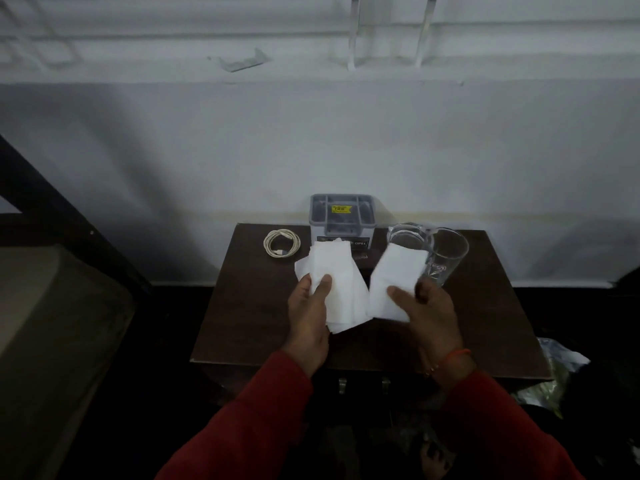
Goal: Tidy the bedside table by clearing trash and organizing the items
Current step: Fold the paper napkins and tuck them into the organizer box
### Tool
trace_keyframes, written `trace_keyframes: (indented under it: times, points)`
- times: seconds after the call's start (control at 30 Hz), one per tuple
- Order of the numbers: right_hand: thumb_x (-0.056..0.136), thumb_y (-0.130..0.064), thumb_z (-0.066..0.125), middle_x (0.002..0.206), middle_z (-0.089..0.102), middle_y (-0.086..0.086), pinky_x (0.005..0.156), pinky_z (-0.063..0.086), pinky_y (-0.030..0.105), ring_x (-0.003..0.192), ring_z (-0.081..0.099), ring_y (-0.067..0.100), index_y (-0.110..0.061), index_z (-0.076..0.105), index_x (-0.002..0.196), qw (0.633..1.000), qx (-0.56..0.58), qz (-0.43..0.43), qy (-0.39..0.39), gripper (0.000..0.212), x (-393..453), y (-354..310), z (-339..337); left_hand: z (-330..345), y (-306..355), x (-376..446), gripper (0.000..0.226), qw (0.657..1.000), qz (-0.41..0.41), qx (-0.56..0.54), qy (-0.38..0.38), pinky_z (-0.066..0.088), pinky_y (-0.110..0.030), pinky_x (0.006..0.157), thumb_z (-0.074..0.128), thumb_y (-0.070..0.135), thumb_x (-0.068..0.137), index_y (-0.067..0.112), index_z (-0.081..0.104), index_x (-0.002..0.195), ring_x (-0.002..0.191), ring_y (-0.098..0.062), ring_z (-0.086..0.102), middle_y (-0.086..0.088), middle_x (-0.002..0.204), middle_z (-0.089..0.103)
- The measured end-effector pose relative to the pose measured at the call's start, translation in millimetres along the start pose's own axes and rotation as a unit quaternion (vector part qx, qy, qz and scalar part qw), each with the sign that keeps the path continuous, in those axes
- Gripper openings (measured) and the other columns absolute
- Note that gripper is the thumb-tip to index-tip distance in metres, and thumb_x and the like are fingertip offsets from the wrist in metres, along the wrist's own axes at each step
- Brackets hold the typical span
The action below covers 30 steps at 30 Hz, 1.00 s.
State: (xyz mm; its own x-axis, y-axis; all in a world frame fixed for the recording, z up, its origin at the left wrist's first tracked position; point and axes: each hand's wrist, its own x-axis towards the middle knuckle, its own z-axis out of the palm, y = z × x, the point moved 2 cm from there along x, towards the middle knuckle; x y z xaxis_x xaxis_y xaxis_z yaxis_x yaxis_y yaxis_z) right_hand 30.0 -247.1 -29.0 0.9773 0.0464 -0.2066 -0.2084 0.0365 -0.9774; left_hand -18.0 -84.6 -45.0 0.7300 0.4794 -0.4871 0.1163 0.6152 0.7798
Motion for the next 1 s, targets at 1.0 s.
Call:
trace_keyframes:
  times: [1.0]
  points:
    - [0.084,0.005,0.066,0.138,0.054,0.015,0.040,0.052,0.019,0.093,0.065,0.032,-0.004,0.062,0.129,0.859,-0.502,-0.075,-0.076,0.046,159,-110,63,-11,21,16,0.017,0.999,-0.009,0.042,-0.020,0.059,-0.032,0.074,0.063,0.011,0.099,0.024,0.071,0.089,0.085,-0.015,0.069,0.005,0.092,0.074]
